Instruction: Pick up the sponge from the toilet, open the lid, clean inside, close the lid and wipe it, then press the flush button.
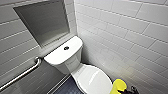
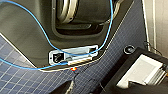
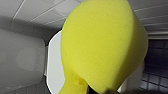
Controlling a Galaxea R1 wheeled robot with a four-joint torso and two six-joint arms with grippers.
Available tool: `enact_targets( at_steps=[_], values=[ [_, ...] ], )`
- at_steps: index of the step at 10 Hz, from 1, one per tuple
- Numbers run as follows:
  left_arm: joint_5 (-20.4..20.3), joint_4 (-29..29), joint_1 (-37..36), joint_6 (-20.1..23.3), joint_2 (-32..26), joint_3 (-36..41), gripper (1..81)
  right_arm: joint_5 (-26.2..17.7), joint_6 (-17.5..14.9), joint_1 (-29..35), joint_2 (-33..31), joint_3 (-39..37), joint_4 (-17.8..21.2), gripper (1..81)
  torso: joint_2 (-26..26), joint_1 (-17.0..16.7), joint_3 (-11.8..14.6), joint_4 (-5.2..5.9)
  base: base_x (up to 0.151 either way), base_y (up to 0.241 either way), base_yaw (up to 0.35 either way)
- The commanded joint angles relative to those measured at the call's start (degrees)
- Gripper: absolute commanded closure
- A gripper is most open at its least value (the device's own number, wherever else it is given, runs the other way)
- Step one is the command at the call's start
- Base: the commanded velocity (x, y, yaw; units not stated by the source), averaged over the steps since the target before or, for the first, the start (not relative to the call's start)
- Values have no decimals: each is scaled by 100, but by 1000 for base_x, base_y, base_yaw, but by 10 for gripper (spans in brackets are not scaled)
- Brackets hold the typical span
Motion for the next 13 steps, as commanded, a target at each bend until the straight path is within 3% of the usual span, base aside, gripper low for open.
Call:
enact_targets(
  at_steps=[1,3,5,6,8,12,13],
  values=[
    [501,129,-369,22,-1427,2184,10,-579,-16,-1297,-1294,1206,-299,811,0,0,0,0,0,0,0],
    [580,59,-913,-22,-2200,3184,10,-571,-16,-2203,-1198,996,-361,811,0,0,0,0,0,0,0],
    [703,-169,-1485,-128,-2632,3450,10,-518,-7,-3099,-1083,882,-343,811,0,0,0,0,0,0,0],
    [712,-346,-1696,-154,-2782,3530,10,-405,-16,-3539,-1013,671,-334,811,-573,369,0,0,0,0,0],
    [711,-845,-2091,-155,-3045,3714,10,175,-16,-4277,-864,345,-343,811,-651,417,0,0,0,0,0],
    [791,-1462,-2760,-155,-3257,4163,10,484,-33,-5070,-565,-50,-756,811,-1436,900,0,0,0,0,0],
    [782,-1480,-2830,-207,-3257,4154,10,484,-33,-5140,-485,-173,-835,811,-1084,666,0,0,0,0,0]
  ],
)
